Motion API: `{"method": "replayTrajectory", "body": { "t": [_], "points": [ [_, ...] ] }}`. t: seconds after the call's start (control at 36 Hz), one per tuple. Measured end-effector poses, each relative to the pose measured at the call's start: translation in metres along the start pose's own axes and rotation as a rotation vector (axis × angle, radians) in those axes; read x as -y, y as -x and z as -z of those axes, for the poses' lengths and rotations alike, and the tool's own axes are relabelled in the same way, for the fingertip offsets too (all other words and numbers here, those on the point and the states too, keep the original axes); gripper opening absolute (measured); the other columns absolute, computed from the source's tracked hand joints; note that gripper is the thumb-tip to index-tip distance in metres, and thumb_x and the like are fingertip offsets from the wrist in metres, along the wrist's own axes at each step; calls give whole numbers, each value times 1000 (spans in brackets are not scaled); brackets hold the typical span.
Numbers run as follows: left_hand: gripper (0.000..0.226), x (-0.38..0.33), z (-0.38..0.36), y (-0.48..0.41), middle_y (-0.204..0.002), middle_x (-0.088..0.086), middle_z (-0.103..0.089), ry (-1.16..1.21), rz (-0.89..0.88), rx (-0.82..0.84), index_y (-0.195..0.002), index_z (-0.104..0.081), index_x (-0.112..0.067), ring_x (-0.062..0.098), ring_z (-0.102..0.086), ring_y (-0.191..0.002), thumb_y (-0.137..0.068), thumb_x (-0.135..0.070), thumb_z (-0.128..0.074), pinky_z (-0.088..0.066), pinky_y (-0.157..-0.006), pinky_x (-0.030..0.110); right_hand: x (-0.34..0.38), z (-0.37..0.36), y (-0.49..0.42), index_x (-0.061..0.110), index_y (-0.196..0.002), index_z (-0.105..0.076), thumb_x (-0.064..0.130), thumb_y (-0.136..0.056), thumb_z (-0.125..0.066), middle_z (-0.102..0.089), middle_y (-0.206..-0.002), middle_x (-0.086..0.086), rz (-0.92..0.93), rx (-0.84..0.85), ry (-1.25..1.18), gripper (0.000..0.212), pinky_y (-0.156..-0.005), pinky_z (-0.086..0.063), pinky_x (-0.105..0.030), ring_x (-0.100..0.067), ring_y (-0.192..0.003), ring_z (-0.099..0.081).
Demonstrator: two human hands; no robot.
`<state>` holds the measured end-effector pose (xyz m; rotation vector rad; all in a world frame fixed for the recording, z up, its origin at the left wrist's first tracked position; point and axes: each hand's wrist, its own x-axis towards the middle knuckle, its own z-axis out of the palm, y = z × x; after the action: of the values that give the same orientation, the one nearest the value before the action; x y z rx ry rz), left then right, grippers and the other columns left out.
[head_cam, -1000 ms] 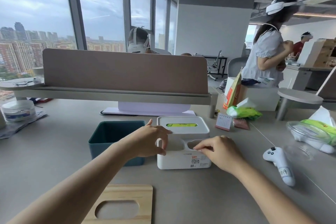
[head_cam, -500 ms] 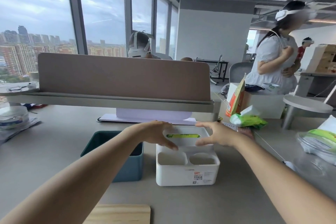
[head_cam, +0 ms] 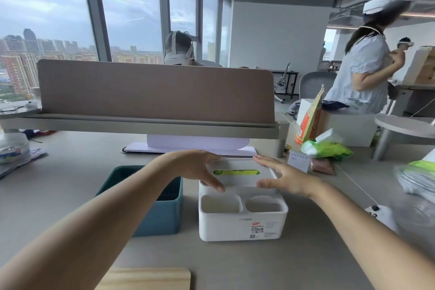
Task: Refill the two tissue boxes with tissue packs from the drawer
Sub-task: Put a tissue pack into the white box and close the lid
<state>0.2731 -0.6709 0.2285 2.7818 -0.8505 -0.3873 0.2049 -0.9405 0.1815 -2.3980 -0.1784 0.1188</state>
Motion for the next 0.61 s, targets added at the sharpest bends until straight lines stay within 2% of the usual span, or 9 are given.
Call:
{"method": "replayTrajectory", "body": {
  "t": [0.06, 0.14, 0.22, 0.28, 0.36, 0.42, 0.47, 0.53, 0.61],
  "points": [
    [113, 0, 1, -4, -144, -11, -50, -8, 10, 14, -150, -24, -33, 18, -43, -134, -56, -70, -75, -34, -109, 39, -6, -4, -2, 50, -142, -30, 78, -57, -68, -17, -154, 29, 5, -7, -40, 97, -117, -21, -37, -7, -143, -18],
    [111, -3, 3, -6, -139, -8, -56, 3, 23, 48, -150, -25, -34, 17, -41, -136, -58, -66, -78, -33, -105, 36, -9, -6, -3, 50, -142, -30, 76, -59, -69, -16, -155, 28, 13, 2, -95, 95, -118, -20, -40, -9, -144, -17],
    [111, -7, 5, -6, -149, -9, -44, -3, 37, 57, -150, -25, -35, 19, -39, -138, -57, -65, -79, -32, -108, 38, -10, -8, -4, 50, -142, -29, 75, -60, -69, -15, -155, 27, 13, 6, -121, 95, -119, -20, -42, -11, -144, -17],
    [109, -11, 7, -2, -146, -7, -48, -9, 45, 67, -150, -25, -35, 19, -39, -137, -60, -64, -78, -32, -108, 37, -7, -7, -3, 50, -143, -29, 76, -59, -69, -14, -156, 26, -3, 14, -105, 96, -119, -20, -43, -11, -145, -17],
    [95, -17, 8, 8, -132, 0, -62, 14, 34, 97, -148, -29, -31, 20, -48, -129, -69, -58, -75, -34, -107, 36, 3, -1, 2, 48, -143, -28, 79, -55, -70, -13, -156, 26, -61, 39, -68, 103, -119, -19, -43, -12, -146, -16],
    [81, -17, 4, 13, -127, 0, -63, -26, -25, 79, -142, -40, -28, 19, -56, -117, -73, -59, -71, -34, -110, 42, 10, 1, 7, 43, -144, -31, 81, -51, -69, -16, -156, 24, -87, 31, -41, 108, -119, -20, -43, -13, -146, -18],
    [80, -13, -4, 18, -141, -7, -54, -73, -63, -25, -141, -45, -31, 17, -52, -126, -71, -65, -67, -19, -117, 53, 19, 1, 15, 42, -141, -37, 88, -50, -61, -26, -153, 23, -97, -48, 91, 105, -118, -22, -45, -14, -143, -25],
    [73, -13, -14, 29, -141, -10, -54, -68, -85, -200, -135, -53, -32, 17, -51, -128, -71, -63, -68, -6, -120, 53, 27, -1, 27, 43, -135, -46, 90, -53, -50, -39, -148, 21, -88, -155, 304, 94, -116, -26, -46, -16, -139, -33],
    [42, -20, -28, 50, -119, -11, -70, -125, -143, -452, -116, -68, -33, 15, -63, -108, -78, -51, -69, -12, -121, 44, 39, -5, 46, 43, -127, -55, 80, -65, -54, -54, -137, 18, -69, -246, 478, 73, -108, -36, -39, -20, -132, -42]
  ]
}}
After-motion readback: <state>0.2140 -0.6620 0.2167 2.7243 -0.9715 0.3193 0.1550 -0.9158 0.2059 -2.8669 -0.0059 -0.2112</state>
